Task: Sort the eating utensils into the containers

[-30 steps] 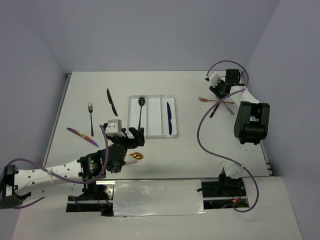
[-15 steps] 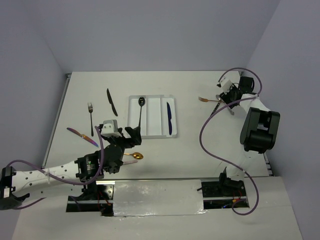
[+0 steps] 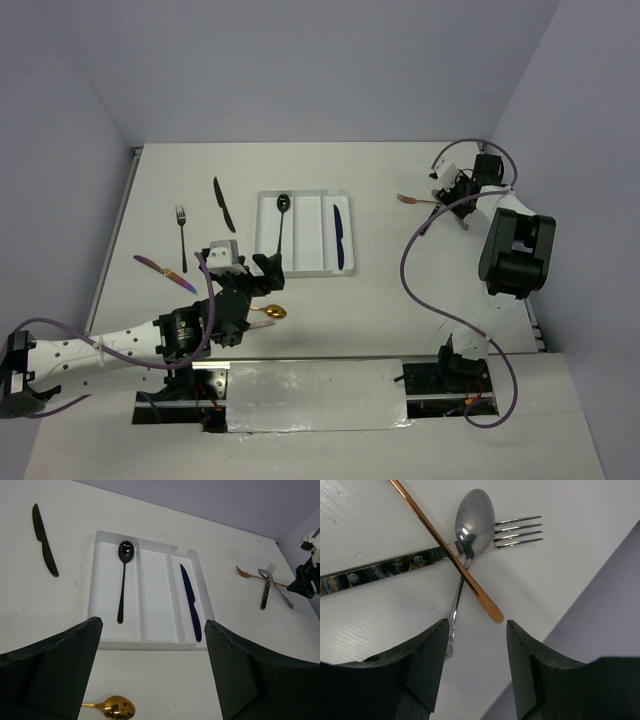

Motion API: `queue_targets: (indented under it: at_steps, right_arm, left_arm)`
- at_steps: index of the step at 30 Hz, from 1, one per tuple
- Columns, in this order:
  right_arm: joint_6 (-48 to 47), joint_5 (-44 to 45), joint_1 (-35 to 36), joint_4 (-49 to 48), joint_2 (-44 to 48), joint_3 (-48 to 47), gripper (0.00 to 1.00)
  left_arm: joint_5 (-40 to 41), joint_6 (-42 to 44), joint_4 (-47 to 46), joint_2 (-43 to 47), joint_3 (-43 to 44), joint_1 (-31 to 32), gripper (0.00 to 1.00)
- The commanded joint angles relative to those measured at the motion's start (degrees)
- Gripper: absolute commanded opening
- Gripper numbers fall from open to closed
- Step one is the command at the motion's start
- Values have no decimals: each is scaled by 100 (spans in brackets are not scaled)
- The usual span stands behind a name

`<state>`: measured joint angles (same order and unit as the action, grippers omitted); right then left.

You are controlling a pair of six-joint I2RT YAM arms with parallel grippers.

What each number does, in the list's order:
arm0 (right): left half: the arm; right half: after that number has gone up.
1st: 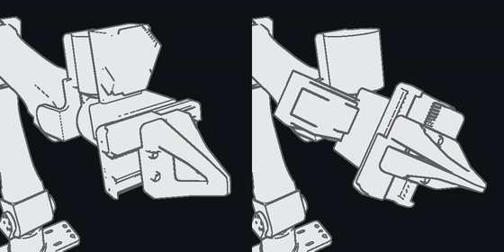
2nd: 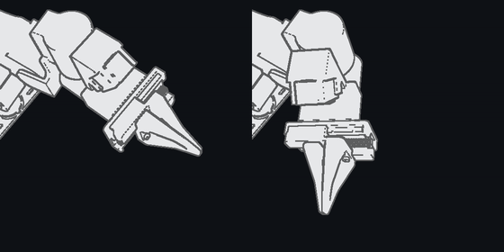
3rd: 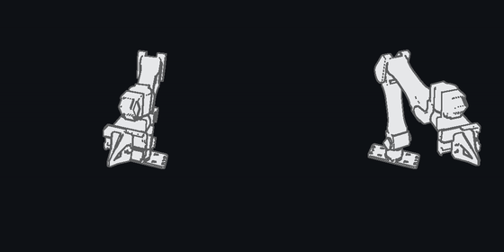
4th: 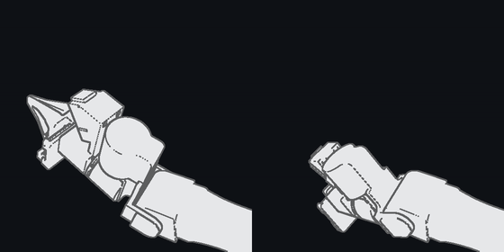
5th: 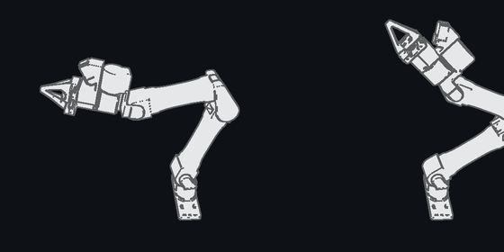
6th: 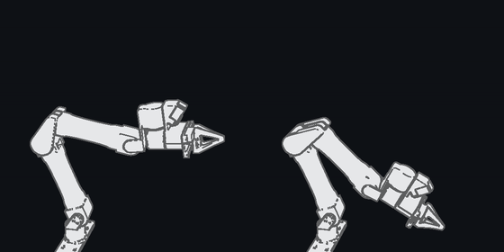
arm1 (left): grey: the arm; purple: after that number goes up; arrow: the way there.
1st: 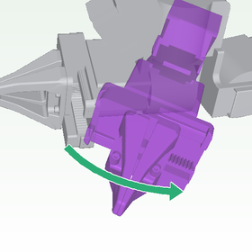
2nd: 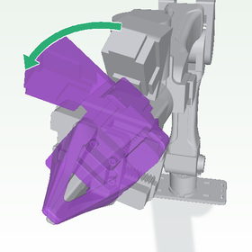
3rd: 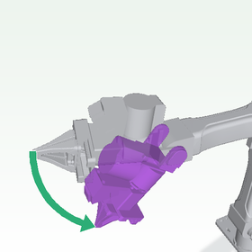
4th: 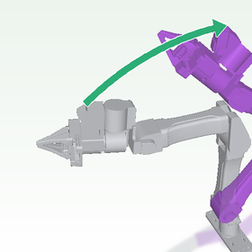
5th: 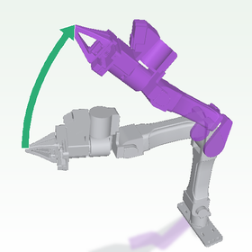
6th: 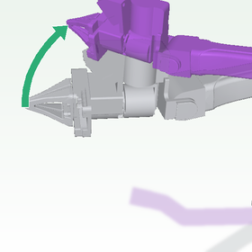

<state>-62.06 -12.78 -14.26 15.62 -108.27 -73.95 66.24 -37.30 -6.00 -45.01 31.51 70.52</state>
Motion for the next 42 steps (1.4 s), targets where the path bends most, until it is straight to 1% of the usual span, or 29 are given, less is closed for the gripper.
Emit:
queue_targets:
  at_steps: [1, 9, 15, 24, 27, 31, 35, 39, 42]
  right_arm:
    - [-175, 30, 134, -103, -133, -207, 57]
    - [-271, 47, 204, 38, -326, -339, 57]
    - [-315, 407, 275, 213, -625, -620, 55]
    - [-333, 381, 283, 592, -898, -998, 55]
    - [-307, 355, 275, 811, -1038, -1244, 55]
    - [-394, 451, 301, 1407, -1284, -1665, 56]
    - [-403, 399, 310, 1786, -1495, -2096, 56]
    - [-464, 390, 310, 2085, -1645, -2308, 56]
    - [-578, 399, 327, 2156, -1601, -2255, 56]
  left_arm:
    - [179, 109, -217, 45, 57, -21, 97]
    - [188, 109, -217, 37, 49, -21, 97]
    - [161, 91, -200, 36, 66, -21, 97]
    - [170, 91, -209, 89, 49, -30, 97]
    - [135, 91, -217, 98, 49, -21, 97]
    - [118, 91, -261, 54, 40, -30, 97]
    - [4, -32, -138, 19, 92, -21, 97]
    - [-32, -23, -217, 72, 31, -21, 97]
    - [-32, -23, -209, 107, 31, -30, 97]
